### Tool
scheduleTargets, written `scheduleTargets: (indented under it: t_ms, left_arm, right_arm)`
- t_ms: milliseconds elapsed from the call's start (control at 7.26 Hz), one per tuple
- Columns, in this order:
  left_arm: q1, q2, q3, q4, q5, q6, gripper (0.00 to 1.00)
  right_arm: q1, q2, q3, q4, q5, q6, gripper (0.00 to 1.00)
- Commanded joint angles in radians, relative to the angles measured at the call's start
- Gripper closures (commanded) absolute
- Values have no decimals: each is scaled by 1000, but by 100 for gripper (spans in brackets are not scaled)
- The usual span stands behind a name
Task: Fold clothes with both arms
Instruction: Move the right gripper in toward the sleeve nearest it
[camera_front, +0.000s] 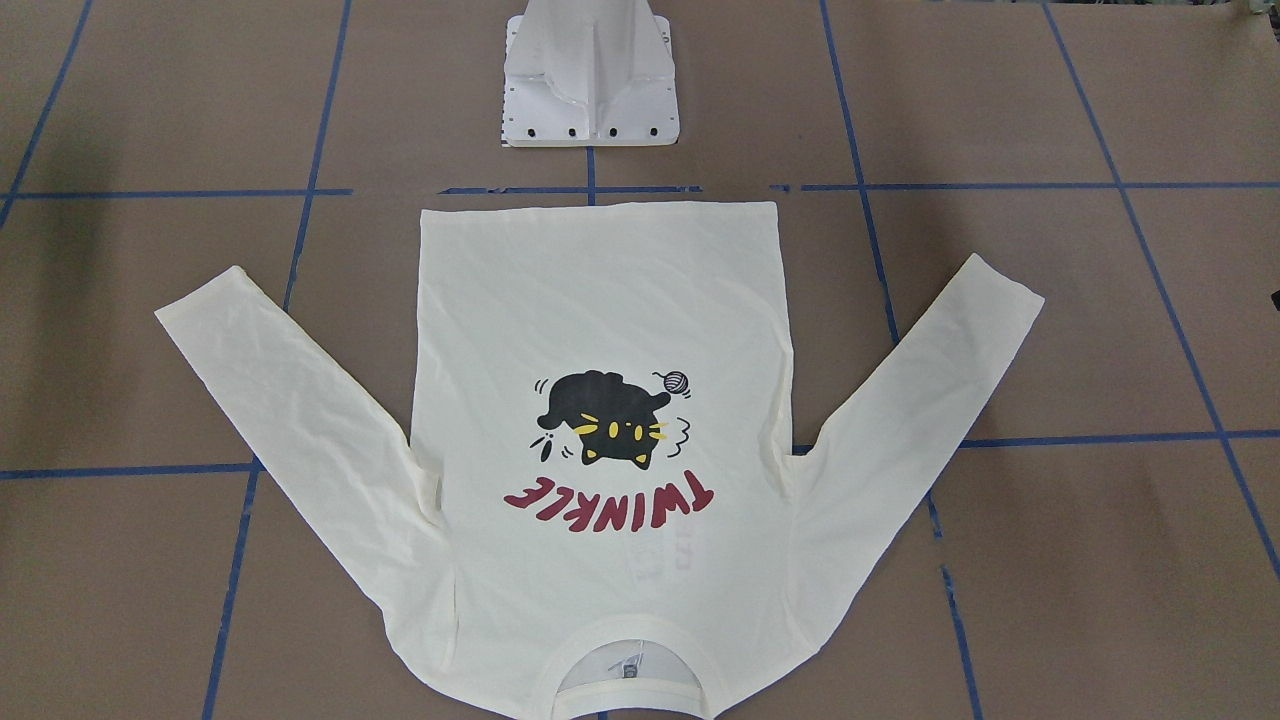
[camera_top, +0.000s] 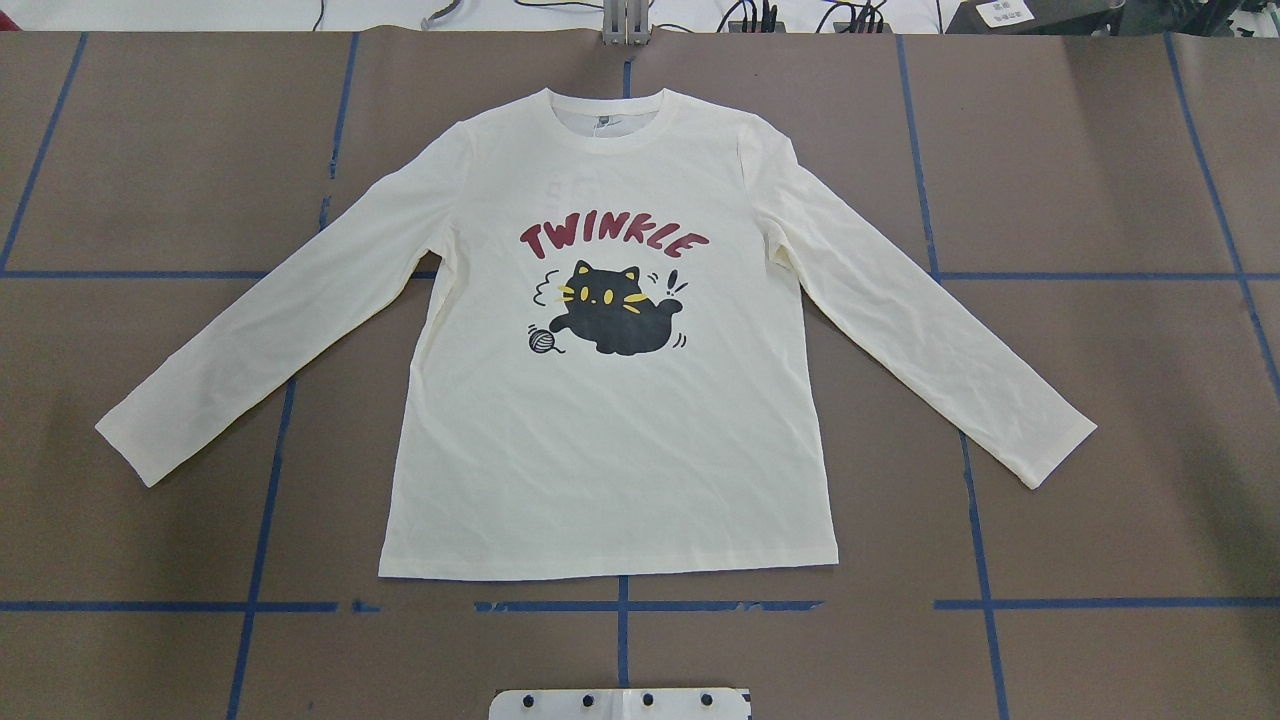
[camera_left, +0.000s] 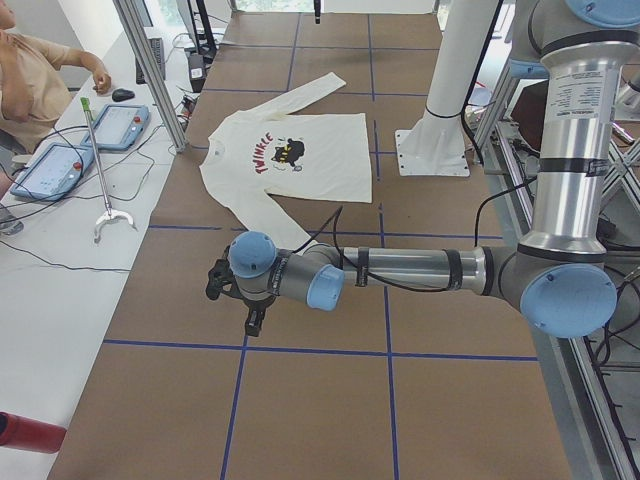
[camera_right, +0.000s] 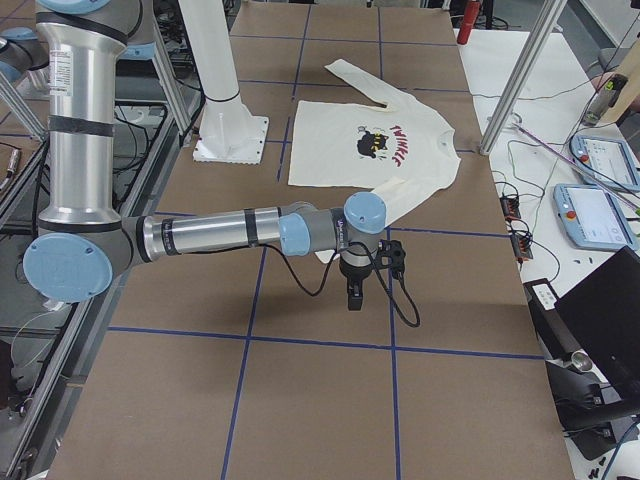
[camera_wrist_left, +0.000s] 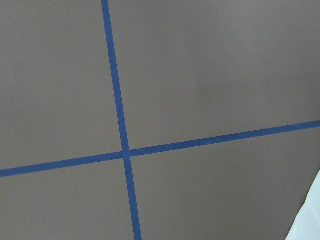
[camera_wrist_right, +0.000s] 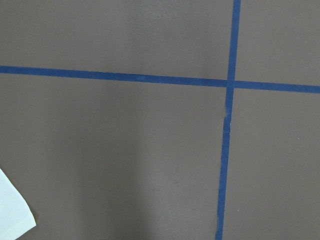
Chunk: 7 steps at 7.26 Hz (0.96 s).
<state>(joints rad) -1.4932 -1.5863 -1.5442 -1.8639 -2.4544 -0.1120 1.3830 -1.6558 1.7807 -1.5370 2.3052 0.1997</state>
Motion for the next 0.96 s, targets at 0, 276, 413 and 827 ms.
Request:
scheduleTargets:
  t_ms: [0, 276, 413, 827]
  left_arm:
    - [-1, 8, -26, 18, 0, -5, 0]
    - [-1, 6, -56, 23, 32, -8, 0]
    - [1, 18, -120, 25, 58, -9, 0]
    - [4, 20, -120, -20, 58, -6, 0]
  right_arm:
    - [1, -3, -18, 0, -19, 4, 0]
    - [1, 4, -26, 0, -20, 42, 0]
    - [1, -2, -27, 9, -17, 44, 0]
    - [-127, -1, -32, 175, -9, 73, 0]
